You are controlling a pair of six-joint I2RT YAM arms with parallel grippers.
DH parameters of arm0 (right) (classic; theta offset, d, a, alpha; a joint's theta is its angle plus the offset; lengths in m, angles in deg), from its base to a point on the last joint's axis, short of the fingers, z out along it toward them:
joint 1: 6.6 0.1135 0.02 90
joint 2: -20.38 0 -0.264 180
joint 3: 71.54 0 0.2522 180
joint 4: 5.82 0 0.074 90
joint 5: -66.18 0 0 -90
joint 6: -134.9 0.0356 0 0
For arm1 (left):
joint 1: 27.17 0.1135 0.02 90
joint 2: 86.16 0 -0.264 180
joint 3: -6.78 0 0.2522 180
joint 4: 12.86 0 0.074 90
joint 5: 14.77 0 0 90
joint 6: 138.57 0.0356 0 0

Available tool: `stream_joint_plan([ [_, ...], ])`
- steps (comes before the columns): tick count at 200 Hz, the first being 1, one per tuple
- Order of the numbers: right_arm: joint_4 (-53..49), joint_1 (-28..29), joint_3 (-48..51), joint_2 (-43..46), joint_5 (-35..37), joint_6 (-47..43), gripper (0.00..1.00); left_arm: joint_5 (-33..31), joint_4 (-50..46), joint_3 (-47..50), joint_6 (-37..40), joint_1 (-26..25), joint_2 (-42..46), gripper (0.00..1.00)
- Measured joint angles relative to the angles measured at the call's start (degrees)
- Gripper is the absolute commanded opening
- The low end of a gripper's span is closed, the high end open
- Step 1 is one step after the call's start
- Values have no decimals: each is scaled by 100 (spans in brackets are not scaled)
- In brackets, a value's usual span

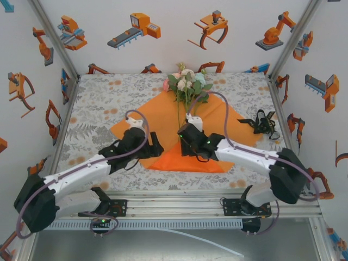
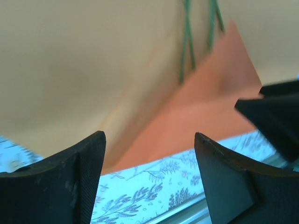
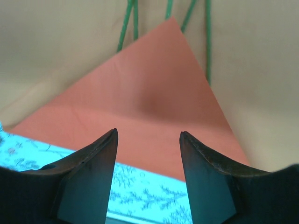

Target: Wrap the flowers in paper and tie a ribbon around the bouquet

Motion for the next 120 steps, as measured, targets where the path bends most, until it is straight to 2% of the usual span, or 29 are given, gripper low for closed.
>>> stream_joint_plan([
  [22, 142, 0, -234, -682, 144, -380, 54, -11, -654, -101, -310, 964, 22, 72],
  [51, 166, -15, -448, -1180, 527, -861, 54, -66, -1172, -168, -398, 2166, -402, 73],
  [93, 245, -177, -481, -1416, 699, -1187, 54, -402, -1134, -184, -328, 2865, -1121, 77],
  [120, 352, -216, -476, -1526, 693, -1213, 54, -356, -748, -361, -302, 3069, -1648, 71],
])
